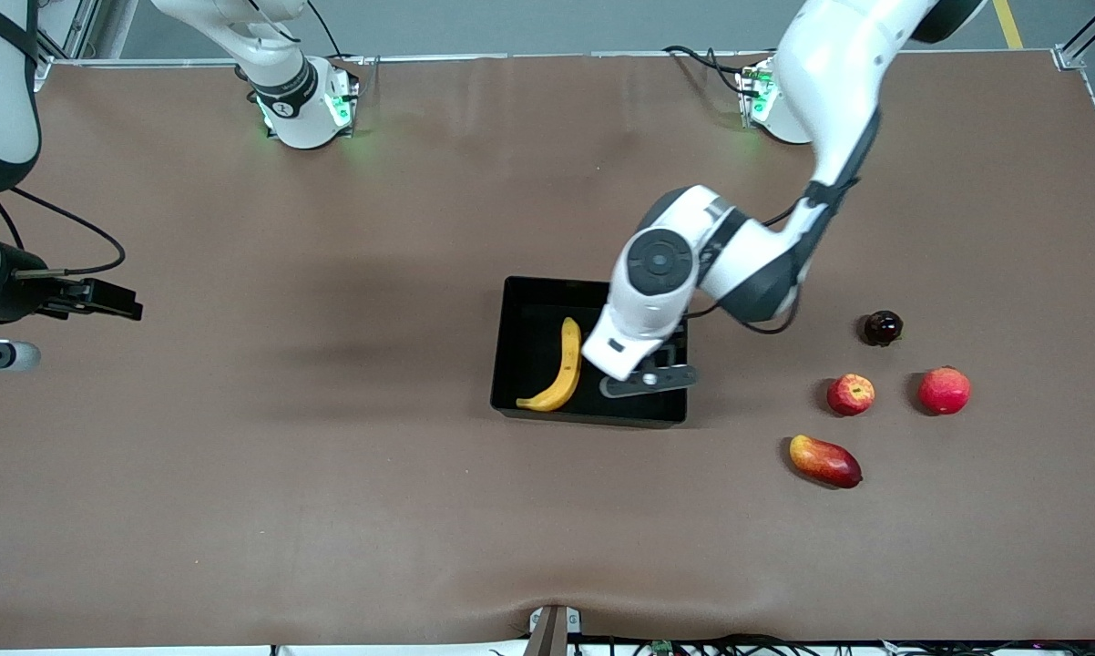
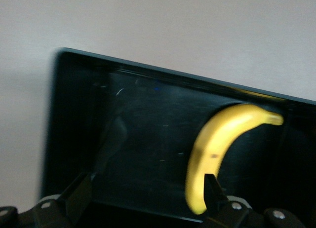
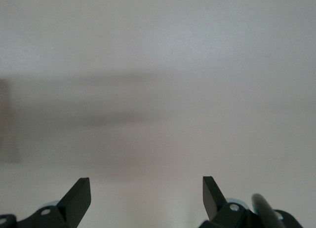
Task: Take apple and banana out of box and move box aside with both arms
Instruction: 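Lower the left gripper into the box and grasp the yellow banana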
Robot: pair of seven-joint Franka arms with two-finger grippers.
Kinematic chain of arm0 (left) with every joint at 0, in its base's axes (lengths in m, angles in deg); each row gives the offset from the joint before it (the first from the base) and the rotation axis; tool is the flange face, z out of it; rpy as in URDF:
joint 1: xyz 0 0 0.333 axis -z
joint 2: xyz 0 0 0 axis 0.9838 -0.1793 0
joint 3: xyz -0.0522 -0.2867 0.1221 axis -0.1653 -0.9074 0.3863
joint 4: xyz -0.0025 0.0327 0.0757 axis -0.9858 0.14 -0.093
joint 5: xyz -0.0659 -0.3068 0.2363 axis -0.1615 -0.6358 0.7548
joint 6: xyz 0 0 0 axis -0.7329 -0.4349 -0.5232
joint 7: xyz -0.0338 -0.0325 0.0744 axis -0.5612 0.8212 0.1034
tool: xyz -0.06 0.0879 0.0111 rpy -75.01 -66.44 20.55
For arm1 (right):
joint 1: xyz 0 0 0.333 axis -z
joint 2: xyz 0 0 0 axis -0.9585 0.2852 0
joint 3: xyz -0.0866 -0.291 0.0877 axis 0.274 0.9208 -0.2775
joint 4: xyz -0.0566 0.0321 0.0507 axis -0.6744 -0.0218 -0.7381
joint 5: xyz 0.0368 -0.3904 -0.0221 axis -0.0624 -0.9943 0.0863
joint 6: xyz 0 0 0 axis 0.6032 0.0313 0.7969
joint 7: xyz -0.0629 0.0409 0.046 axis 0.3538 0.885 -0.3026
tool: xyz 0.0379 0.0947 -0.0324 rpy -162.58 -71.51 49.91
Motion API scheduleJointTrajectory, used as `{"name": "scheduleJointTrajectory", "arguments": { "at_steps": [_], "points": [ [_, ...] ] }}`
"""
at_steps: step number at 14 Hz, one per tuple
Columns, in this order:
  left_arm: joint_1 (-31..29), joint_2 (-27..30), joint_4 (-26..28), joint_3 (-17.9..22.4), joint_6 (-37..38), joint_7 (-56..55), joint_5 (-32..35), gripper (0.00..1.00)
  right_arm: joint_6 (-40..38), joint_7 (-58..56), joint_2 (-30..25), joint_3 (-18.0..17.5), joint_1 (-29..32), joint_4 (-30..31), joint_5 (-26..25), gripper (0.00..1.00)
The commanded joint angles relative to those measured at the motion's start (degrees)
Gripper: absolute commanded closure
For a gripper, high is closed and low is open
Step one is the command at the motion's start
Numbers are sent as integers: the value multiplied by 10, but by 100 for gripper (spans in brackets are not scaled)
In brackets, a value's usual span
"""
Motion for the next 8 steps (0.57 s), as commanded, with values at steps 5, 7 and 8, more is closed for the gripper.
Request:
{"name": "scheduleJointTrajectory", "arguments": {
  "at_steps": [5,7,8],
  "points": [
    [69,-57,-23,36,-75,-22,8,0,-52,1,-10,1,0,-3,5,0],
    [71,-73,-23,37,-103,-22,7,0,-52,2,-10,1,1,-3,5,0],
    [77,-80,-23,37,-113,-22,7,0,-51,2,-9,1,2,-3,5,0]
  ]
}}
